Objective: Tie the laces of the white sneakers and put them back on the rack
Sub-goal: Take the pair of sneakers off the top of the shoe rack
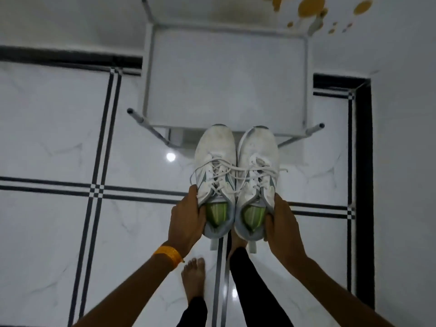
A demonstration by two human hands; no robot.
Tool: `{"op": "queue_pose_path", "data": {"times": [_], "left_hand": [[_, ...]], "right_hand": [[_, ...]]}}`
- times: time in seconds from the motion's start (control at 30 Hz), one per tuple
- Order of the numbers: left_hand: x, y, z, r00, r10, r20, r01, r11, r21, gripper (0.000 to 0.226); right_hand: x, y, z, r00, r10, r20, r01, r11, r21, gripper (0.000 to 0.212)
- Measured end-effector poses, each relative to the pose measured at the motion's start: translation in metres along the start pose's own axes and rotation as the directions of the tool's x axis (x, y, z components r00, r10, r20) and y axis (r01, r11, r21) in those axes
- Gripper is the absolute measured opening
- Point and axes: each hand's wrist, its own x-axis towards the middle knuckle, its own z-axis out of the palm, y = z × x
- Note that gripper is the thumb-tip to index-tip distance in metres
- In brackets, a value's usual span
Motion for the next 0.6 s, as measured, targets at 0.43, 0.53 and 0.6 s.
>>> {"op": "queue_pose_path", "data": {"times": [0.43, 0.53, 0.6], "left_hand": [[0.01, -0.188, 0.153, 0.996, 0.05, 0.069, -0.058, 0.991, 0.124, 0.029], [0.036, -0.216, 0.186, 0.997, 0.035, 0.062, -0.046, 0.983, 0.177, 0.033], [0.053, -0.231, 0.213, 0.997, 0.045, 0.063, -0.055, 0.982, 0.181, 0.03]], "right_hand": [[0.031, 0.165, 0.18, 0.999, -0.015, 0.032, 0.018, 0.995, -0.095, 0.04], [0.06, 0.196, 0.208, 1.0, -0.005, 0.031, 0.008, 0.996, -0.089, 0.036], [0.08, 0.219, 0.222, 0.999, -0.031, 0.021, 0.033, 0.994, -0.102, 0.039]]}}
